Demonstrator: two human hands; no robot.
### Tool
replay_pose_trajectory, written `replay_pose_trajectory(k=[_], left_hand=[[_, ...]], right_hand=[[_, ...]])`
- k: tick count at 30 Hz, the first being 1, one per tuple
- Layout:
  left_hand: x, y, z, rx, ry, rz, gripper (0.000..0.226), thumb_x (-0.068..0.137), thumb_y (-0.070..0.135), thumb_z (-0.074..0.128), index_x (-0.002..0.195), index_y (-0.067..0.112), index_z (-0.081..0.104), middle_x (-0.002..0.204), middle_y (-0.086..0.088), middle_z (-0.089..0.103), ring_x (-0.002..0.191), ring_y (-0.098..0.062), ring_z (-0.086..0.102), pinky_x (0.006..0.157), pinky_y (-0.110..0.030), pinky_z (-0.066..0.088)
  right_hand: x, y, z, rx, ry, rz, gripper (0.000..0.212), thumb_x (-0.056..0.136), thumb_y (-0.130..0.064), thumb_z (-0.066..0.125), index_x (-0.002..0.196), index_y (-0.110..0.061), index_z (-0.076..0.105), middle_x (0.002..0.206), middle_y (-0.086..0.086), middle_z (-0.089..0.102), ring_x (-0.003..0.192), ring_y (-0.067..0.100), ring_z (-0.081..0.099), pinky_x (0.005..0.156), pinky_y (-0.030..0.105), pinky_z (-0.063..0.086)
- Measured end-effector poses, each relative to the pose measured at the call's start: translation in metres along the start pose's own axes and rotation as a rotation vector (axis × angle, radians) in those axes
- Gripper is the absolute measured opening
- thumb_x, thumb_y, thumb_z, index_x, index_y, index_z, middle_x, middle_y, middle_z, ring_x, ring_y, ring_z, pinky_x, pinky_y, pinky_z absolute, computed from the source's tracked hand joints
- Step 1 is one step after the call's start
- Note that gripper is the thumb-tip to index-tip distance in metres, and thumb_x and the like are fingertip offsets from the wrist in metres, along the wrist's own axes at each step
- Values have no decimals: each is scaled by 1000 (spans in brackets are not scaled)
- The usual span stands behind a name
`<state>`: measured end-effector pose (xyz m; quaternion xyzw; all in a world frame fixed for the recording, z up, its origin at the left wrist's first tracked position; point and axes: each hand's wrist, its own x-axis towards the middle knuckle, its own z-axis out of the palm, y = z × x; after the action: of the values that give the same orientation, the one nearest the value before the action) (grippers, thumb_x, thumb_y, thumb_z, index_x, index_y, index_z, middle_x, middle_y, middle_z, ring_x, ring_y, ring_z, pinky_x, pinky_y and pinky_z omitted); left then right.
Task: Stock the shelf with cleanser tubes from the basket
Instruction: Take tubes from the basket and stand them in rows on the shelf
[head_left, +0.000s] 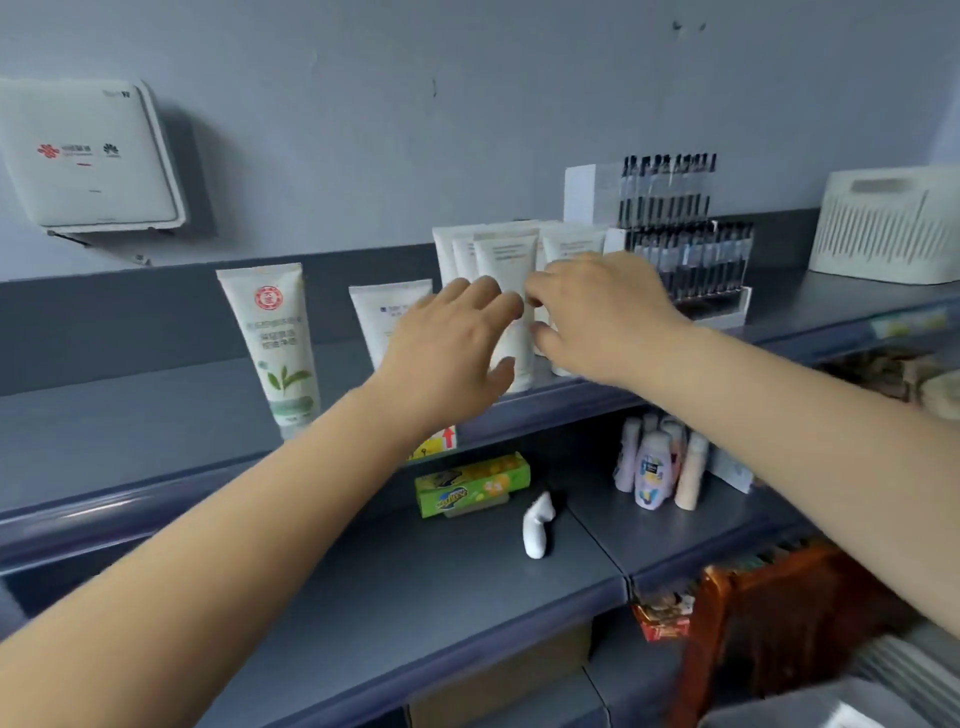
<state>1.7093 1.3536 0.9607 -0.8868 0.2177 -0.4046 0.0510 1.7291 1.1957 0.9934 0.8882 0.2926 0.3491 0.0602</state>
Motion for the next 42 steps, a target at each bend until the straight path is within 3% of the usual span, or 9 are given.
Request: replay_pose_trajectory(k=[9,13,16,20,28,33,36,40,42], left_hand=[[18,161,107,-137,-383,72,39,85,26,52,122,13,53,115,-5,55,109,-29,47,82,-35,38],[7,233,150,-126,-544,149,43,86,27,49,127,17,46,123,-3,51,115,-26,45,87,-33,37],[-8,280,175,-201,-616,194,43,87,30,48,127,18,45,126,-3,49,119,-25,44,90,-33,38],[-27,329,210,-282,-765,265,53,84,28,50,136,24,40,134,0,47,125,-24,42,98,-35,37],[-46,383,285,-403,-1040,294,53,85,29,51,137,27,39,134,-2,47,123,-25,45,89,-36,45],[-56,407,342,-437,-1201,293,55,89,31,52,141,28,34,142,3,42,130,-20,40,96,-36,44],[-64,419,379,-479,-1260,333,48,87,30,54,133,22,42,136,0,47,127,-21,44,97,-39,46],[-76,437,428,-495,-1361,342,50,86,27,55,134,21,42,134,-3,47,123,-23,47,96,-40,45],[-85,446,454,-503,-1396,338,51,87,26,55,135,21,40,136,-3,46,124,-23,46,96,-40,45]], right_hand=[[-160,100,61,-53,-387,220,30,88,-34,51,113,-17,51,116,3,56,111,25,51,84,36,37],[-245,130,93,0,-549,295,38,92,-35,47,124,-16,48,124,5,53,119,26,47,93,38,37],[-304,147,117,99,-670,381,42,89,-39,50,126,-20,49,127,4,51,121,26,46,94,39,40],[-372,167,144,335,-794,653,37,84,-40,59,118,-24,57,119,2,54,113,26,54,87,35,48],[-457,193,210,517,-980,955,50,83,-35,64,128,-18,53,135,2,52,123,21,49,95,30,40],[-484,198,257,628,-1090,1076,47,86,-35,60,128,-17,51,135,0,50,127,20,45,98,29,36],[-496,197,287,682,-1126,1141,33,85,-27,59,116,-18,54,119,5,53,123,24,48,88,27,38],[-514,193,330,688,-1185,1174,9,84,-26,58,91,-22,54,119,10,58,114,26,53,91,30,42],[-523,192,350,683,-1221,1222,16,84,-27,57,96,-16,56,114,10,60,110,27,56,92,35,47]])
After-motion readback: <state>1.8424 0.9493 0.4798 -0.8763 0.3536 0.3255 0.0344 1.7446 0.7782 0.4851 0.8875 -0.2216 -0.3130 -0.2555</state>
